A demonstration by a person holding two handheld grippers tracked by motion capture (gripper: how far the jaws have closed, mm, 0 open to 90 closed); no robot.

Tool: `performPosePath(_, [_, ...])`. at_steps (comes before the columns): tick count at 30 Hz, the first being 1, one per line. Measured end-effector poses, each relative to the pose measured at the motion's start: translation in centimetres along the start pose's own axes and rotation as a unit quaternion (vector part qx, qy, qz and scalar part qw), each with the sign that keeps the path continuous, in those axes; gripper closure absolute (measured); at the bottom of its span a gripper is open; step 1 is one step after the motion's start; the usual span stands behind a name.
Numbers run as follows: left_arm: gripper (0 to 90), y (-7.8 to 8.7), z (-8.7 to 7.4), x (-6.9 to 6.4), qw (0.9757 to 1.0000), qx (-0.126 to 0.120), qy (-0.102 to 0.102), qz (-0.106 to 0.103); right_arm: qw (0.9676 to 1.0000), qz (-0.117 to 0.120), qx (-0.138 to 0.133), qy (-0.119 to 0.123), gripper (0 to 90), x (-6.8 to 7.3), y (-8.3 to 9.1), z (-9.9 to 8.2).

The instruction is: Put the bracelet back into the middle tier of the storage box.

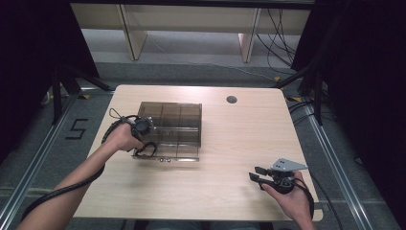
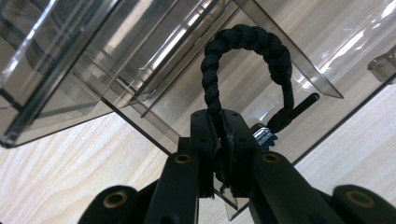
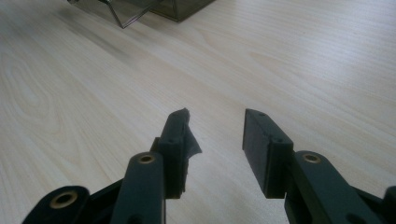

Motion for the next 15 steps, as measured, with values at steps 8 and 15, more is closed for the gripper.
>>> performPosePath(8, [75.4,0.3,0.2,0.2,0.9998,-0.011,-0.019,-0.001,1.0000,0.001,0.000,0.000,61.8,0.0,0.0,0.0])
performPosePath(15, [76.3,1.0,0.4,0.4,0.9994,-0.027,-0.019,0.012,1.0000,0.005,0.004,-0.005,61.8,0.1,0.0,0.0])
Point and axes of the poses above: each handheld gripper's, and its own axes: y roughly backward along the jaws, z roughly out of its top, x roughly to its left, the point moved 2 cm from there along -y, roughly forward along the jaws, and after that the axes turned 3 degrees about x, right-handed, at the moved point
